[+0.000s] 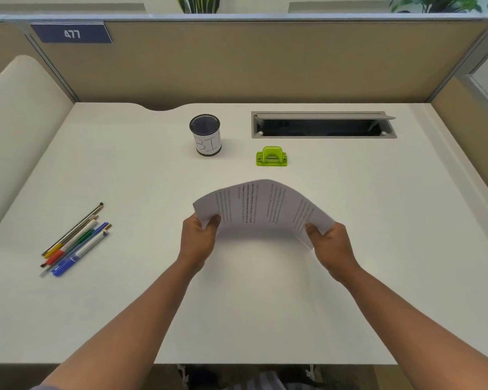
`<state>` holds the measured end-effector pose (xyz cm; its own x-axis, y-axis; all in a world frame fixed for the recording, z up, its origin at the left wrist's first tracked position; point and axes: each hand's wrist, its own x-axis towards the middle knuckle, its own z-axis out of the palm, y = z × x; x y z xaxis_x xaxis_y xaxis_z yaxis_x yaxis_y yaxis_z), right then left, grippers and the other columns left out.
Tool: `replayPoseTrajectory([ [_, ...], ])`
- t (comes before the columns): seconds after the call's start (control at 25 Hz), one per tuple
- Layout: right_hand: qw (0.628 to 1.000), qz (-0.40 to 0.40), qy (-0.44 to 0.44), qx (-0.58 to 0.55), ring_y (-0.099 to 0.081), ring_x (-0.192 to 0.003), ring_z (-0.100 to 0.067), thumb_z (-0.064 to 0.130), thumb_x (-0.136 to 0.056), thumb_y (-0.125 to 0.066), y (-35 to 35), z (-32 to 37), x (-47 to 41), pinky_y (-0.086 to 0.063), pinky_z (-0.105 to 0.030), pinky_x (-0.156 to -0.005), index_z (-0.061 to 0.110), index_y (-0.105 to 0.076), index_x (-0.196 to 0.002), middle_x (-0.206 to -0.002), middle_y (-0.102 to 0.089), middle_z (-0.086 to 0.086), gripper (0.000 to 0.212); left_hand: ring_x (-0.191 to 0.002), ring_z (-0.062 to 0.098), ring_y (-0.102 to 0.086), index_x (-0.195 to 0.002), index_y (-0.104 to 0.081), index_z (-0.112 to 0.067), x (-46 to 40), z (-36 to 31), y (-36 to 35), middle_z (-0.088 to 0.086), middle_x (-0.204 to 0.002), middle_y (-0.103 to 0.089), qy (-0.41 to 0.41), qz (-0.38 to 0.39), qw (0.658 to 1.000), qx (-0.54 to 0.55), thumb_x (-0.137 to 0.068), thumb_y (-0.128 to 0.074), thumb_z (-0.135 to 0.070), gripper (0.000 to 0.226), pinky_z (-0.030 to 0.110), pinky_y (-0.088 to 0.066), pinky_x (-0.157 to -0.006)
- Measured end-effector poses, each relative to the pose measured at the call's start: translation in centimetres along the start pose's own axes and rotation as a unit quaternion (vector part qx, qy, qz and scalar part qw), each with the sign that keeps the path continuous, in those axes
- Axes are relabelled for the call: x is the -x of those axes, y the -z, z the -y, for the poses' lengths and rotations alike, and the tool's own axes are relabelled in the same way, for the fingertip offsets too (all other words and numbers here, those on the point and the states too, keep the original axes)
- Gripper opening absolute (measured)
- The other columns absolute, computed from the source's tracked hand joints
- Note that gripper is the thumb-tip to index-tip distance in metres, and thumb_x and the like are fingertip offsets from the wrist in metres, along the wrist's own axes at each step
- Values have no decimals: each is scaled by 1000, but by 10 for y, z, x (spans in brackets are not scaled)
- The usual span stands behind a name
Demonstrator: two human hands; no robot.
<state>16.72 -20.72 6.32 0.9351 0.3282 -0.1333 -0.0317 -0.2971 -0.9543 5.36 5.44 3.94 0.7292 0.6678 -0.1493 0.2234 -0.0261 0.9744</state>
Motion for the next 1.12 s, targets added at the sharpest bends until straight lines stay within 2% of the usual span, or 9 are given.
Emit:
replayPoseTrajectory([
  [0.24, 1000, 5, -6, 2, -70, -92, -9, 17, -98, -59, -1, 1, 1, -58, -38, -82, 53, -71, -90, -91, -75, 20, 39, -89, -6, -69, -100, -71, -34, 1, 1, 0, -28, -94, -75, -3, 8, 1000, -4, -98, -62, -13, 23, 7, -49, -69],
  [0.36, 1000, 5, -7, 4, -70, -92, -9, 19, -97, -58, -1, -1, 1, -57, -35, -81, 55, -70, -91, -91, -74, 22, 38, -91, -7, -69, -99, -71, -37, 1, 0, 1, -29, -95, -74, -11, 8, 1000, -8, -98, -62, -13, 25, 6, -49, -70],
  [0.52, 1000, 12, -13, -10, -69, -95, -4, 16, -99, -58, -1, -5, -1, -56, -25, -78, 47, -69, -94, -95, -74, 25, 33, -92, -5, -69, -98, -71, -40, 0, 3, 5, -27, -98, -75, -7, 29, 999, -14, -98, -62, -13, 28, 9, -49, -71],
  [0.64, 1000, 6, -19, -7, -70, -94, -5, 15, -99, -59, 1, -3, -5, -57, -30, -81, 38, -68, -101, -99, -74, 18, 25, -94, -5, -69, -98, -71, -42, -4, 0, 9, -27, -99, -75, -10, 42, 999, -18, -97, -63, -13, 30, 9, -50, -73],
  [0.8, 999, 30, -14, -24, -73, -88, -7, 6, -96, -61, 14, 12, -14, -60, -27, -76, 33, -72, -98, -101, -77, 10, 29, -96, 6, -73, -103, -73, -37, -9, -1, 18, -16, -105, -77, 20, 85, 996, 7, -98, -64, -14, 25, 23, -56, -78],
  [0.88, 997, 54, -13, -54, -75, -88, -13, 3, -94, -64, 25, 23, -21, -62, -30, -75, 27, -73, -99, -98, -79, 3, 26, -94, 9, -74, -103, -74, -33, -11, -1, 23, -11, -105, -78, 43, 100, 994, 23, -97, -64, -11, 25, 27, -58, -77],
  [0.96, 994, 54, -22, -97, -75, -91, -19, 1, -92, -67, 35, 29, -28, -62, -31, -76, 17, -73, -105, -101, -79, -2, 22, -96, 15, -75, -108, -74, -26, -14, -1, 26, -5, -106, -78, 82, 105, 990, 51, -96, -65, -8, 23, 36, -59, -83],
  [1.04, 987, 16, -56, -152, -73, -86, -20, 4, -88, -71, 38, 31, -29, -57, -33, -75, 13, -71, -105, -96, -79, -4, 19, -101, 22, -74, -113, -71, -20, -14, -1, 25, -1, -110, -78, 127, 95, 983, 94, -95, -65, -6, 23, 44, -58, -89],
  [1.12, 959, -13, -129, -252, -70, -83, -19, 10, -82, -77, 30, 28, -21, -49, -32, -73, 20, -69, -99, -90, -76, 1, 22, -104, 24, -73, -116, -69, -19, -12, -1, 19, 0, -113, -77, 173, 69, 970, 155, -95, -64, -4, 27, 46, -57, -90],
])
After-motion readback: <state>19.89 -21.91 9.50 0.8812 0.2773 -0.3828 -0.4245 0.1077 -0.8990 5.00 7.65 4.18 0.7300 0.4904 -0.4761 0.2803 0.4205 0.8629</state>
